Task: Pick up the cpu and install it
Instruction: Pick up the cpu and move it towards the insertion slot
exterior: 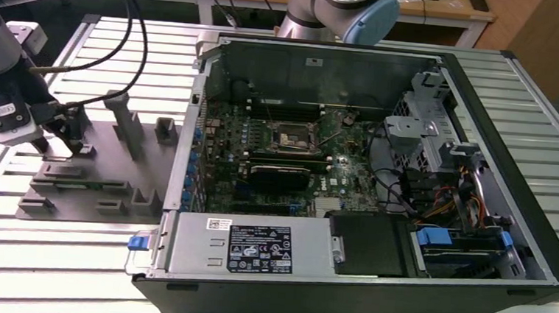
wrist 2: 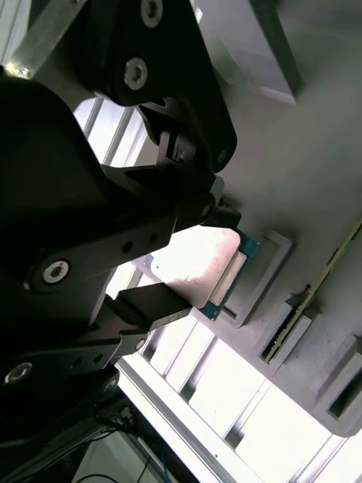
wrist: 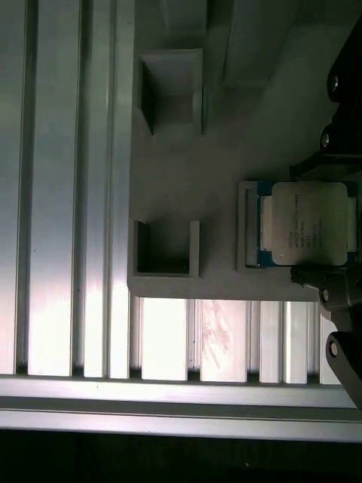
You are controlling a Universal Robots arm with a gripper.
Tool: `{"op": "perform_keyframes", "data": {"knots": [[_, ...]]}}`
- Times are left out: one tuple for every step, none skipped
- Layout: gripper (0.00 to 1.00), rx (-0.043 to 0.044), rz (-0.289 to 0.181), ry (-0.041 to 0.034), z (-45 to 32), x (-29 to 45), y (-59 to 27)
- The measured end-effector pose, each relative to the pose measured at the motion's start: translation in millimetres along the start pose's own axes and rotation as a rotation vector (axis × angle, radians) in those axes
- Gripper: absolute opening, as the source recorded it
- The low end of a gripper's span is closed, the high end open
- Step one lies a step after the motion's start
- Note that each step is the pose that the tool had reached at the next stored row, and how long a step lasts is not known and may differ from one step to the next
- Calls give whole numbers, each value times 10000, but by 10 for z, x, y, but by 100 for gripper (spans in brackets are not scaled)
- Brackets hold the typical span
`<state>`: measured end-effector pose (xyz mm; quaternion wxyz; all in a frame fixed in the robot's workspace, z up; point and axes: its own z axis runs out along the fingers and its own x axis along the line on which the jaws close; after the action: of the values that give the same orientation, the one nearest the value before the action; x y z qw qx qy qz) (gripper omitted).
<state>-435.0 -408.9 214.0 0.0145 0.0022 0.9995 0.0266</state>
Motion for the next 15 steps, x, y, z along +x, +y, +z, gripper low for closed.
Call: {"op": "perform_keyframes", "data": {"knots": [[54, 1, 0, 1, -14, 0, 1], [54, 1, 0, 1, -26, 0, 1], [54, 1, 0, 0, -38, -1, 2], [54, 1, 0, 0, -51, -1, 3], [54, 0, 0, 0, -65, -2, 3], [54, 0, 0, 0, -79, -2, 4], [54, 1, 0, -1, -95, -3, 5], [54, 0, 0, -2, -111, -3, 6], [54, 0, 0, -3, -129, -4, 7], [54, 0, -1, -3, -147, -4, 8], [54, 0, 0, -3, -166, -5, 9], [54, 0, -1, -4, -185, -6, 10], [54, 0, -1, -4, -204, -6, 11], [54, 1, -1, -5, -225, -7, 13], [54, 0, -1, -6, -244, -7, 14]]}}
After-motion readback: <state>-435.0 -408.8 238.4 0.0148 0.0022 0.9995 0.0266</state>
